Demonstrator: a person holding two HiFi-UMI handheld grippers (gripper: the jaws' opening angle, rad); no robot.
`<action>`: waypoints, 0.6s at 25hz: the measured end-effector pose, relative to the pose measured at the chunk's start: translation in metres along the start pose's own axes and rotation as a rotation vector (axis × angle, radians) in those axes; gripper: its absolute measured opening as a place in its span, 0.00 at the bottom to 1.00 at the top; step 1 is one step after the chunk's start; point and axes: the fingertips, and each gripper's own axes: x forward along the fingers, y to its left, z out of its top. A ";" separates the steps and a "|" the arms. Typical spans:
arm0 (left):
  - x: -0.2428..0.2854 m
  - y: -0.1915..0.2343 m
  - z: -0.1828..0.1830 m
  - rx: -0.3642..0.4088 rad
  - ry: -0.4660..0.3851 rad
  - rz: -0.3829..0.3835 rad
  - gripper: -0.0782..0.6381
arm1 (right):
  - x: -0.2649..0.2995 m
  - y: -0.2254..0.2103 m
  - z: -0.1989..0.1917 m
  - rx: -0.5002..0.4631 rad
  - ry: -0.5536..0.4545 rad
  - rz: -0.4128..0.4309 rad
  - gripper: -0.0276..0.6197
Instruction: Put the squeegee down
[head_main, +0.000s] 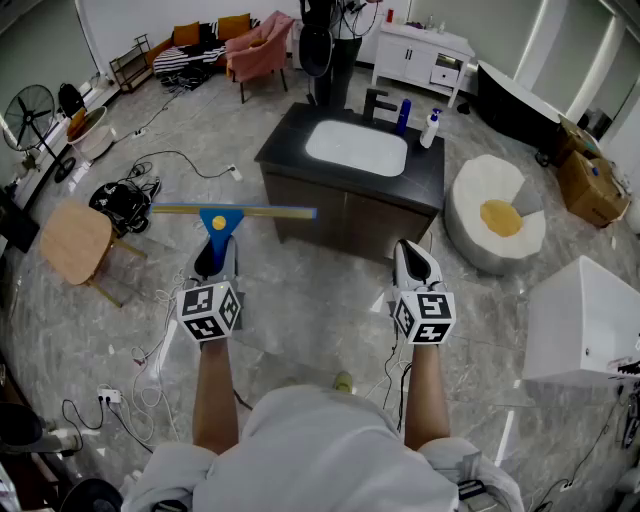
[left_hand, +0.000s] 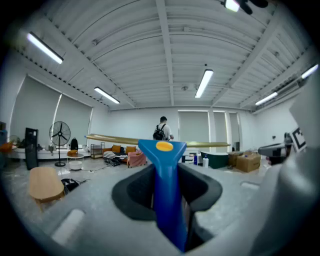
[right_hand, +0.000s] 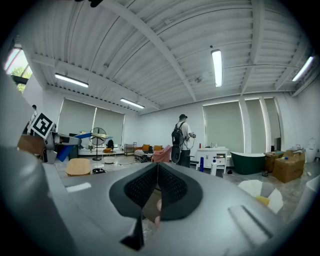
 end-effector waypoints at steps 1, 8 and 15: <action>0.001 0.000 0.000 0.000 0.000 0.001 0.29 | 0.000 -0.001 0.000 -0.005 0.001 0.001 0.05; -0.001 -0.004 0.000 0.014 -0.001 0.008 0.29 | -0.002 -0.002 0.002 -0.020 -0.006 0.011 0.05; -0.001 -0.008 -0.006 0.003 0.014 0.014 0.29 | -0.002 -0.007 0.003 0.021 -0.021 0.012 0.05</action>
